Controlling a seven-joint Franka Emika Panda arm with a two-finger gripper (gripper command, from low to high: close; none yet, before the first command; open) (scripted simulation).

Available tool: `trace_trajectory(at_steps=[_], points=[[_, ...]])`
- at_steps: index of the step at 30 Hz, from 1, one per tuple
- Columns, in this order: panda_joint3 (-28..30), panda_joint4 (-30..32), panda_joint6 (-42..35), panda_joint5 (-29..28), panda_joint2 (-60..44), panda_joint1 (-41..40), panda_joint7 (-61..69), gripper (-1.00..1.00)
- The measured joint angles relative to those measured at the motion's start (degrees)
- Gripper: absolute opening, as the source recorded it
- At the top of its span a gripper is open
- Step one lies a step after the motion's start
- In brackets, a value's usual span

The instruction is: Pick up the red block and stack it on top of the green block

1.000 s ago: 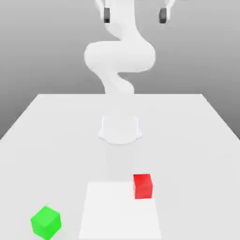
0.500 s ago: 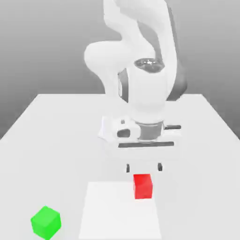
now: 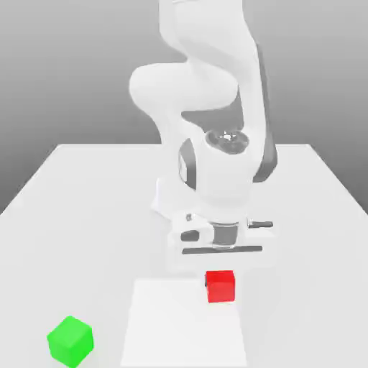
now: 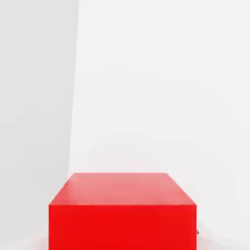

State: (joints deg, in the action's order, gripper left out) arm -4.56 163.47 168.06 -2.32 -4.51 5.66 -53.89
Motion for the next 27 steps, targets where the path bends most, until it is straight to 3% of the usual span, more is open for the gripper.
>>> trace_trajectory(at_steps=[5,16,20,21,27], points=[[1.1,-1.4,-7.8,3.7,6.4,-2.0,1.9,-1.0],[11.7,-23.6,-19.9,5.0,-3.9,-18.0,-4.6,-1.0],[11.7,-25.8,-14.9,6.8,-11.2,-19.8,-4.0,-1.0],[11.4,-26.0,-13.2,7.3,-13.1,-20.1,-3.6,1.0],[11.3,-26.1,-12.3,7.5,-14.0,-20.2,-3.5,1.0]])
